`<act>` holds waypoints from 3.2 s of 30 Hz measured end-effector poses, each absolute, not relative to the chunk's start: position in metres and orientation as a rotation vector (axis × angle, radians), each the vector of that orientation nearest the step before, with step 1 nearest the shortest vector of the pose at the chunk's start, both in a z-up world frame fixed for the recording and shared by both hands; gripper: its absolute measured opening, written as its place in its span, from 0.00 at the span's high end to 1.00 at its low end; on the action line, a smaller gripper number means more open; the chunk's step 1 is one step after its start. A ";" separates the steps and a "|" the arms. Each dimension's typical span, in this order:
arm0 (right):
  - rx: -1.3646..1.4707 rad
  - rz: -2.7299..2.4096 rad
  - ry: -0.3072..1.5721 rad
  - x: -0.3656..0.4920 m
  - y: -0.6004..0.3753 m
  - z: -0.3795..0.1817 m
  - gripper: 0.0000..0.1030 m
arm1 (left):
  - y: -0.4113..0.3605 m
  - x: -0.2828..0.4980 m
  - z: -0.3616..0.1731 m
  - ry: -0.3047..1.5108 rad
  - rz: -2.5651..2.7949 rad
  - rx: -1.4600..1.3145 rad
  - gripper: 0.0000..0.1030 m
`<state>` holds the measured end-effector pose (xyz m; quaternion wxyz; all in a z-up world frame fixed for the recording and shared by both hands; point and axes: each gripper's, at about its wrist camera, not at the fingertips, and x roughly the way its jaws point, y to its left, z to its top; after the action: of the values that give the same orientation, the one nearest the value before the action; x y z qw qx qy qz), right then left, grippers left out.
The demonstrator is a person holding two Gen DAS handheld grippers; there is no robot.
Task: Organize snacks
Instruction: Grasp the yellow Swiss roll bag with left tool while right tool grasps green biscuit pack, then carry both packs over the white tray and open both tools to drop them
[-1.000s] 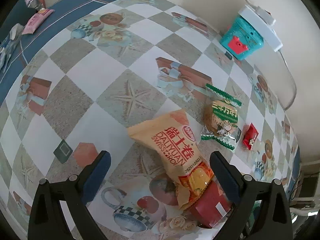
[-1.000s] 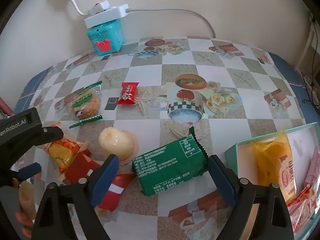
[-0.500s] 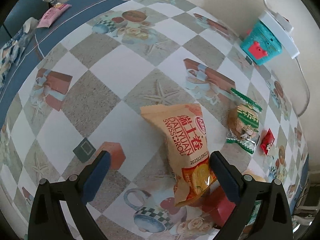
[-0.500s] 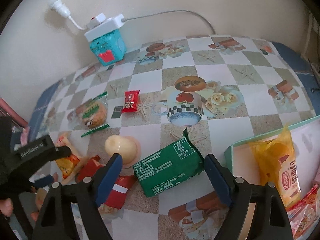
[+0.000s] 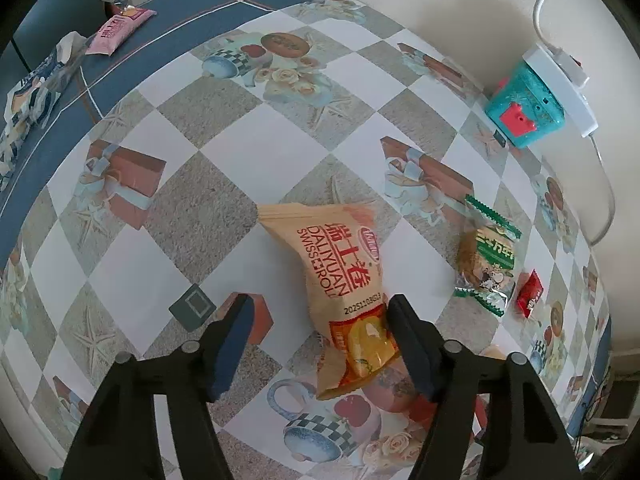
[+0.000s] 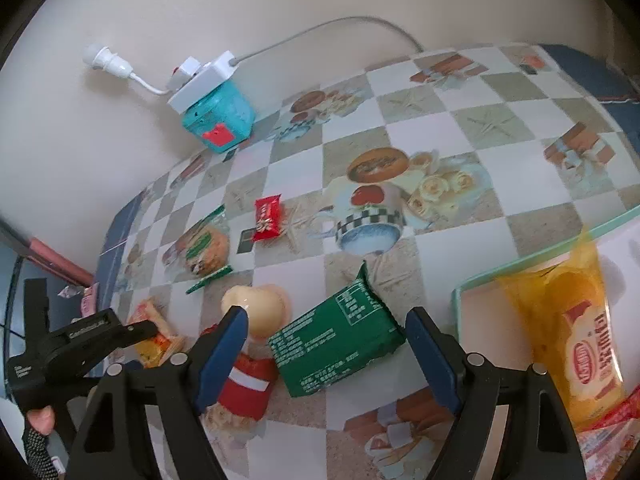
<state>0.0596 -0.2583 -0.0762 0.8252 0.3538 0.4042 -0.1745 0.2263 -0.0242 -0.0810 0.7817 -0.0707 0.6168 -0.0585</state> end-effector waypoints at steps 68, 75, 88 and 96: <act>0.454 -0.511 0.840 0.030 -0.253 0.006 0.34 | -0.014 0.199 0.020 1.171 -0.312 -0.252 0.70; 0.497 -0.662 0.811 -0.015 -0.291 0.027 0.34 | -0.034 0.176 0.045 1.127 -0.401 -0.230 0.70; 0.666 -0.937 0.727 -0.125 -0.368 0.033 0.34 | -0.123 0.114 0.060 1.136 -0.633 -0.105 0.70; 0.738 -0.999 0.722 -0.157 -0.388 0.027 0.34 | -0.186 0.055 0.064 1.100 -0.786 0.047 0.70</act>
<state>-0.1571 -0.3884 0.0266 0.7530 0.3381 0.3307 -0.4575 0.0553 -0.1863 0.0640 0.7798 0.0216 0.5089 -0.3639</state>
